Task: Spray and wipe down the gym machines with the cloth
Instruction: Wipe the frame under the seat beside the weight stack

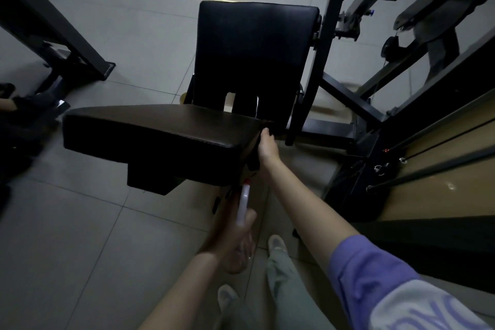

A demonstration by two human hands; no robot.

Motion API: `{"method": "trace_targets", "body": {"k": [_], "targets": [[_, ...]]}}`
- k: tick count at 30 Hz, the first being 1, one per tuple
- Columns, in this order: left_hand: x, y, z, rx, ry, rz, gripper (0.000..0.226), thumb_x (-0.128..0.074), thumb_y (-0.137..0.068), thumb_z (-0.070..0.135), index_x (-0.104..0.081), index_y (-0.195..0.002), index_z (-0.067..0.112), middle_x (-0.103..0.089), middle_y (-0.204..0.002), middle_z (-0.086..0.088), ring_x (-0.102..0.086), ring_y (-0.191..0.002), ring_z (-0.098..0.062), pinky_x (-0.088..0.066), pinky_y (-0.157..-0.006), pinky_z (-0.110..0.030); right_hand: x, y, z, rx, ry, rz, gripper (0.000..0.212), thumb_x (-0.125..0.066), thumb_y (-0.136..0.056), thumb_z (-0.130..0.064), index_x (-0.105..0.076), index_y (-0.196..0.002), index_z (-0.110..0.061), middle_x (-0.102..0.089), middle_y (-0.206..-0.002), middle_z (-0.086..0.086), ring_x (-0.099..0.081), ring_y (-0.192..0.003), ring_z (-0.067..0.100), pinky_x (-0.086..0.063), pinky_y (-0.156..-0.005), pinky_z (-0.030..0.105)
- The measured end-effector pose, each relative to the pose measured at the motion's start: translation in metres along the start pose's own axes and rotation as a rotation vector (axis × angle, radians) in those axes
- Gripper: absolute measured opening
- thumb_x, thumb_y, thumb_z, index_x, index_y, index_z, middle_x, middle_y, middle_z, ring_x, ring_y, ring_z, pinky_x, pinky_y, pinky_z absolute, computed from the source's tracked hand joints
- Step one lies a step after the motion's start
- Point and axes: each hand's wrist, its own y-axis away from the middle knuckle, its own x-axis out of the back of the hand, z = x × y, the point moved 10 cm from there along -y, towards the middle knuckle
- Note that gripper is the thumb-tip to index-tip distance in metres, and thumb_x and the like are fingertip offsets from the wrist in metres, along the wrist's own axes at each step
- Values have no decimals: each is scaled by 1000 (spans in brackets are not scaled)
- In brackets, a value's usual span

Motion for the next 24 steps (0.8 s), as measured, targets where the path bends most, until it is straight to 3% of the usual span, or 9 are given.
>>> {"method": "trace_targets", "body": {"k": [3,7,10,13,15,18,21,24], "targets": [[-12,-9,-6,-16,-17,-2,63,-40,-85,32,-40,-142,3,-52,-133,-18,-53,-120,-29,-37,-100,-26,2,-22,4,-40,35,-9,53,-24,-102,-39,-18,-150,-16,-35,-147,14,-39,-131,33,-35,-104,40],[-21,-24,-7,6,13,43,67,-38,-81,38,-45,-139,4,-52,-136,-13,-53,-121,-26,-43,-101,-38,7,-45,5,-59,77,-8,53,-24,-102,-39,-19,-150,-16,-34,-147,13,-38,-131,32,-35,-104,39],[-25,-36,-14,73,107,70,67,-43,-78,40,-48,-137,9,-58,-123,-7,-59,-109,-22,-44,-92,-28,8,-60,7,-74,84,-12,54,-26,-102,-40,-21,-149,-15,-36,-146,11,-39,-130,32,-35,-103,38],[-29,-48,-12,74,172,83,51,-54,-86,21,-47,-135,10,-55,-120,3,-53,-114,-11,-39,-91,-18,6,-70,10,-76,65,-26,56,-28,-100,-44,-23,-149,-17,-38,-146,12,-42,-128,32,-36,-106,43],[-33,-55,-12,69,198,113,46,-54,-83,19,-52,-127,6,-56,-103,5,-55,-95,-8,-45,-83,-27,7,-80,12,-73,73,-28,56,-29,-100,-44,-23,-149,-17,-39,-144,12,-42,-128,32,-36,-107,43],[-44,-67,-20,78,216,123,33,-52,-76,22,-55,-106,11,-52,-80,2,-53,-72,-12,-40,-66,-26,11,-98,12,-70,99,-33,57,-28,-100,-42,-21,-149,-13,-36,-146,13,-40,-130,33,-34,-108,43],[-52,-81,-25,46,244,120,23,-52,-75,19,-51,-98,21,-55,-79,-2,-55,-74,-12,-43,-66,-28,16,-118,16,-70,104,-33,56,-27,-101,-40,-21,-148,-11,-36,-146,14,-38,-131,32,-33,-107,39],[-58,-88,-32,37,265,120,34,-52,-75,21,-51,-109,22,-55,-88,7,-54,-82,-4,-42,-72,-18,17,-134,24,-75,110,-43,56,-27,-101,-41,-22,-149,-12,-37,-145,14,-39,-130,32,-34,-106,39]]}}
